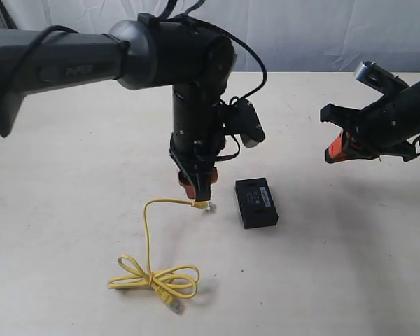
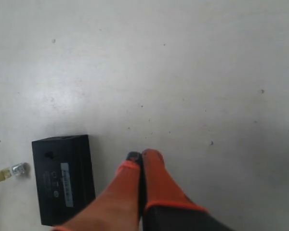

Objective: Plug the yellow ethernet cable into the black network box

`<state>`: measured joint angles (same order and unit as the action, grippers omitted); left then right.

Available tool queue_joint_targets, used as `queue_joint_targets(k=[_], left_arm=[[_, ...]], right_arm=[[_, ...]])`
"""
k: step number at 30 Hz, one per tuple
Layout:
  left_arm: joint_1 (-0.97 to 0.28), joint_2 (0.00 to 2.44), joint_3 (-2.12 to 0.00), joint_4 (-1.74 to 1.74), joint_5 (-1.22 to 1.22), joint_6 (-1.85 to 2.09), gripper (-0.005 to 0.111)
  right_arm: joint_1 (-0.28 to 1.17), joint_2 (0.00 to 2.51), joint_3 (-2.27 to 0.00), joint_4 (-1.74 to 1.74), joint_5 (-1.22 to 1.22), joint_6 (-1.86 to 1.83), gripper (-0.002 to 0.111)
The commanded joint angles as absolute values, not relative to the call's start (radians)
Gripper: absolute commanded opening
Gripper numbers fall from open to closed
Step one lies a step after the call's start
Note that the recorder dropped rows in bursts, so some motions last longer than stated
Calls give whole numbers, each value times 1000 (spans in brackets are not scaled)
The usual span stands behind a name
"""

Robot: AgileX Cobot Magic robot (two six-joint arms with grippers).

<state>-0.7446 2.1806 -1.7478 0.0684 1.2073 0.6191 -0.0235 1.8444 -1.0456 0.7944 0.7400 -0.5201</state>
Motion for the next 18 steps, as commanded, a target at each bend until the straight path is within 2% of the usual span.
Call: queue_joint_targets(k=[1,18], left_arm=[[-777,2228,-1802,76,1221,619,54],[-802,2296,-1820,124,1221,550,54]], right_arm=[[-29,1838,-1043,806,726,-532,-1],[-29,1838,-1043,817,725,-545,-1]])
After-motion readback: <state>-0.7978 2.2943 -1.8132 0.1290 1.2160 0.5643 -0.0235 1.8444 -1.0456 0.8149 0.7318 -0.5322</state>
